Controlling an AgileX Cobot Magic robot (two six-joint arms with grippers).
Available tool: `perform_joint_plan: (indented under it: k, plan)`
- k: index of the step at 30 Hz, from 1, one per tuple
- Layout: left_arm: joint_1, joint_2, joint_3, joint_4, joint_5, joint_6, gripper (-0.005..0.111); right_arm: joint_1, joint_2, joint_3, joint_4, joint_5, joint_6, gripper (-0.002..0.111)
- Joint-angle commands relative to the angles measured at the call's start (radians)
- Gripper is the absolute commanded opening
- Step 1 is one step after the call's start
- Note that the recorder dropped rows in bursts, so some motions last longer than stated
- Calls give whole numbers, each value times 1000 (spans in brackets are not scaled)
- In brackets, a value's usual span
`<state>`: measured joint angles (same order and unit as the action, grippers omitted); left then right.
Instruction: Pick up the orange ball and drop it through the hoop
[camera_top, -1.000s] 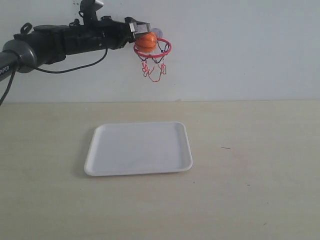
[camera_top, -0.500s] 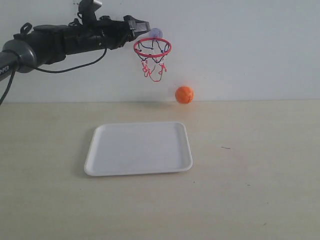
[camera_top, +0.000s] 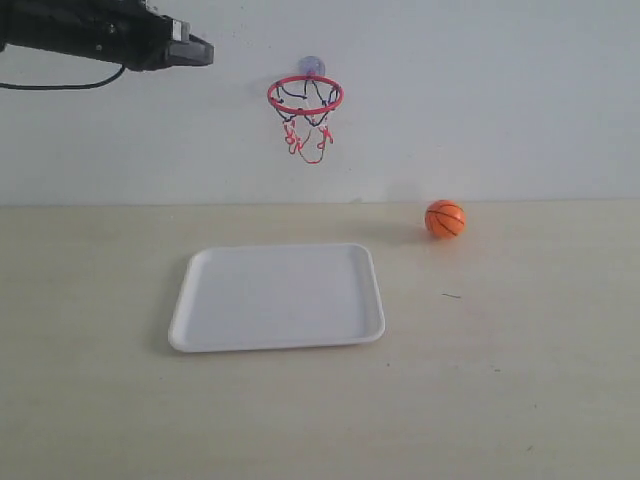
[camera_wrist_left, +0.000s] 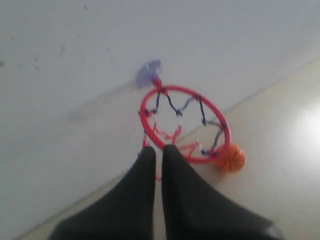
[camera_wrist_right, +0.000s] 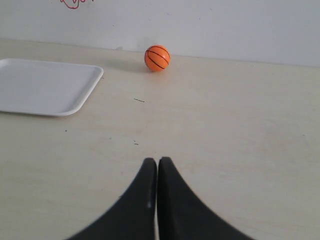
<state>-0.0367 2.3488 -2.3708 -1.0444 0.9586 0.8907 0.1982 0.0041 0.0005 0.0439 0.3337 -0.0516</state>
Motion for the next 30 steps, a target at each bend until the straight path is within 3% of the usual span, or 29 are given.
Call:
perform_joint_plan:
  k: [1, 6, 8, 10, 11, 15, 24, 25, 27, 30]
  plan:
    - [-3, -62, 13, 85, 262, -40, 4, -7, -4, -1, 0, -6, -6, 0]
    - [-7, -150, 200, 105, 262, -125, 4, -7, -4, -1, 0, -6, -6, 0]
    - [-29, -234, 370, 63, 262, -111, 4, -7, -4, -1, 0, -6, -6, 0]
    - [-54, -340, 579, 61, 262, 35, 4, -7, -4, -1, 0, -6, -6, 0]
    - [-56, -413, 706, 21, 262, 111, 4, -7, -4, -1, 0, -6, -6, 0]
    - [-54, -547, 990, -174, 262, 268, 4, -7, -4, -1, 0, -6, -6, 0]
    - [-57, -986, 1790, -700, 248, 752, 4, -7, -4, -1, 0, -6, -6, 0]
    - [-57, -1043, 1851, -700, 142, 795, 4, -7, -4, -1, 0, -6, -6, 0]
    - [-57, -1151, 1913, -700, -218, 814, 4, -7, -4, -1, 0, -6, -6, 0]
    - [-57, -1271, 1951, -700, -592, 605, 4, -7, -4, -1, 0, -6, -6, 0]
